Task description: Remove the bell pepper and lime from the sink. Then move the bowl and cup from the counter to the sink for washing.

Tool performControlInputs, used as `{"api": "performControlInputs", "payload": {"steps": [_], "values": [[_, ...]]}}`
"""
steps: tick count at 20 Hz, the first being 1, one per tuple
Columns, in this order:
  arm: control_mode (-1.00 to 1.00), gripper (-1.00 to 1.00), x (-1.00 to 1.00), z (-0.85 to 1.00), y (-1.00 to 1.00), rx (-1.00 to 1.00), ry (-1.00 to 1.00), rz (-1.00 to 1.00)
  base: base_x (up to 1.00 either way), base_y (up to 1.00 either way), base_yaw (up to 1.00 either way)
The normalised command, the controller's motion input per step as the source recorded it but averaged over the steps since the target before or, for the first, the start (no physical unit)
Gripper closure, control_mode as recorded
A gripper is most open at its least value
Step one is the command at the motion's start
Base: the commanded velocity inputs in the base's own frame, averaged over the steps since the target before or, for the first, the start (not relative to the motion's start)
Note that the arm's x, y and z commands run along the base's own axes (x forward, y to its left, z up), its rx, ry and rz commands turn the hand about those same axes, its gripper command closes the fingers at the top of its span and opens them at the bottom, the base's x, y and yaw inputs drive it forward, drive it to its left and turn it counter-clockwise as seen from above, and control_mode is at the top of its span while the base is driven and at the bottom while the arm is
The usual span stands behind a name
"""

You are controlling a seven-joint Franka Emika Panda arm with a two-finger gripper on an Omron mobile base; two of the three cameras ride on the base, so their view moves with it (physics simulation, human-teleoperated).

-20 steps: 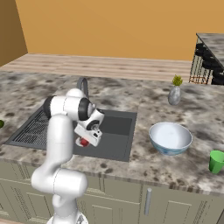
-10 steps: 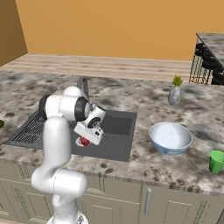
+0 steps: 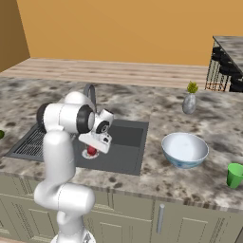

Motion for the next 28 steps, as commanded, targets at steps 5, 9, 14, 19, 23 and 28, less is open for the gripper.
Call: {"api": "performControlInputs", "payload": {"steps": [5, 9, 14, 19, 23, 28], "values": [[-1.00, 1.00, -0.18, 0.34, -0.15, 0.00, 0.03, 0.13, 0.00, 0.00, 0.00], [-1.00, 1.00, -0.25, 0.29, -0.15, 0.00, 0.07, 0.11, 0.00, 0.00, 0.00], [-1.00, 1.00, -0.31, 0.31, -0.13, 0.00, 0.03, 0.11, 0.00, 0.00, 0.00], [-1.00, 1.00, -0.35, 0.32, -0.08, 0.00, 0.00, 0.13, 0.00, 0.00, 0.00], [-1.00, 1.00, -0.40, 0.26, -0.11, 0.00, -0.01, 0.13, 0.00, 0.00, 0.00], [-1.00, 1.00, -0.37, 0.34, -0.06, 0.03, -0.02, 0.12, 0.00, 0.00, 0.00]]}}
